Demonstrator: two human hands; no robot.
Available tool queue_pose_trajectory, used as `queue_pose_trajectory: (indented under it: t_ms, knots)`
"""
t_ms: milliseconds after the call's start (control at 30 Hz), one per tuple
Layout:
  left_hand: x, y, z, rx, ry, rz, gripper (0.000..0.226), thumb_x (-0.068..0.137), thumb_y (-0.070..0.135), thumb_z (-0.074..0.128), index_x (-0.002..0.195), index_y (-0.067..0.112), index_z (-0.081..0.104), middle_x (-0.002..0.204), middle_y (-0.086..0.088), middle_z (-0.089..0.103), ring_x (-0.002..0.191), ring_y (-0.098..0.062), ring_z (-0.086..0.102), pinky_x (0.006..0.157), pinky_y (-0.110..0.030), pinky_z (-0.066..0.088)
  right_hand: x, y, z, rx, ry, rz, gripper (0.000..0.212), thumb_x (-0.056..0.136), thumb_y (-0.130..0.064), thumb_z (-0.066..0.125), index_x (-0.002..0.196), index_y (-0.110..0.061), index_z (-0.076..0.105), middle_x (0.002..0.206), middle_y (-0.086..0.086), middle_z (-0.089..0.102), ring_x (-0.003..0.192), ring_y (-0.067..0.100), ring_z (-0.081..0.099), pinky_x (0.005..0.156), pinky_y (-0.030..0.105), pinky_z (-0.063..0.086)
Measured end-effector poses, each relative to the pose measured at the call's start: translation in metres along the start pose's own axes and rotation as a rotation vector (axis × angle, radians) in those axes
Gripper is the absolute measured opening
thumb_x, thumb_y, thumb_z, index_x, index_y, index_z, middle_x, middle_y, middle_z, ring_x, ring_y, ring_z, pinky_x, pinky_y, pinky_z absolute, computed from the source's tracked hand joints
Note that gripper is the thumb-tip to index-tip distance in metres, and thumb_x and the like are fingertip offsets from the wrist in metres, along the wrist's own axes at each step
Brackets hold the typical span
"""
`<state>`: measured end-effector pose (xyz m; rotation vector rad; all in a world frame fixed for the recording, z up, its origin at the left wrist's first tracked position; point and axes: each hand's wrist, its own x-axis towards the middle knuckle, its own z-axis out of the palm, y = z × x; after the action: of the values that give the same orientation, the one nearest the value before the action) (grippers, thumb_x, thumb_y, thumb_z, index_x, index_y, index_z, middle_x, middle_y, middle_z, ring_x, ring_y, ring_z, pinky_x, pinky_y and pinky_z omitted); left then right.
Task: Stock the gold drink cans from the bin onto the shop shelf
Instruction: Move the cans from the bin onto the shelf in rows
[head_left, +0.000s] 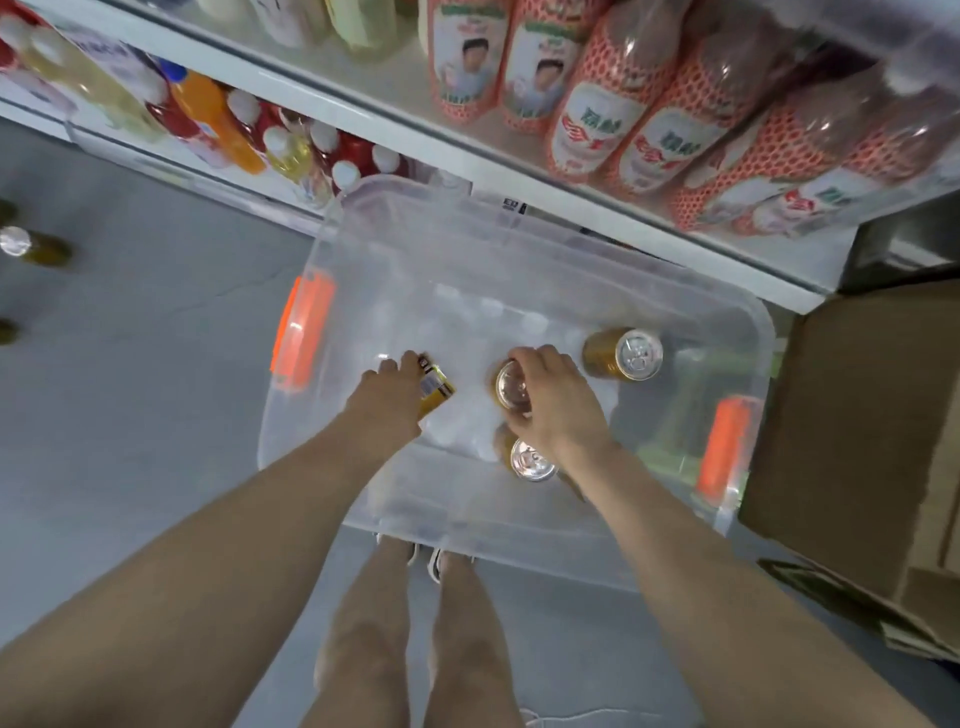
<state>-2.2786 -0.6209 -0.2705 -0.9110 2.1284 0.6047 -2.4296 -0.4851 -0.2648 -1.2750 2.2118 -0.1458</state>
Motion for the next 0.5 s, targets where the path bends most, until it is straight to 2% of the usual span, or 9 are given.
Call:
queue_pose_trajectory:
  t_ms: [133, 333, 500]
  knots:
    - [0.009, -0.002, 0.008, -0.099, 0.000, -0.067, 0.075, 0.076, 0.016, 0.074, 0.133, 0.004, 0.026, 0.120, -0.018, 0.043, 0.098, -0.040, 0.060, 0.080, -0.040, 0.047, 0.019, 0.025, -0.011, 0.043, 0.078, 0.064, 0.061, 0.068, -0.019, 0.077, 0.124, -0.011, 0.053, 0.113, 0.012, 0.054, 0.101, 0.035, 0.055, 0.088, 0.039, 0.046]
    - [0.005, 0.006, -0.001, -0.288, 0.153, -0.054, 0.070, 0.072, 0.018, 0.073, 0.128, 0.007, 0.032, 0.119, -0.018, 0.043, 0.088, -0.039, 0.059, 0.073, -0.039, 0.047, 0.020, 0.027, -0.007, 0.180, 0.003, 0.085, 0.069, 0.072, -0.013, 0.079, 0.132, -0.015, 0.044, 0.130, 0.008, 0.048, 0.111, 0.032, 0.054, 0.093, 0.042, 0.048]
    - [-0.010, 0.007, -0.035, -0.357, 0.256, 0.015, 0.062, 0.070, 0.024, 0.077, 0.118, 0.008, 0.041, 0.110, -0.016, 0.051, 0.093, -0.034, 0.054, 0.073, -0.033, 0.039, 0.009, 0.018, -0.032, 0.457, 0.023, 0.272, 0.069, 0.073, -0.025, 0.081, 0.131, -0.019, 0.044, 0.127, 0.003, 0.049, 0.112, 0.020, 0.053, 0.090, 0.022, 0.040]
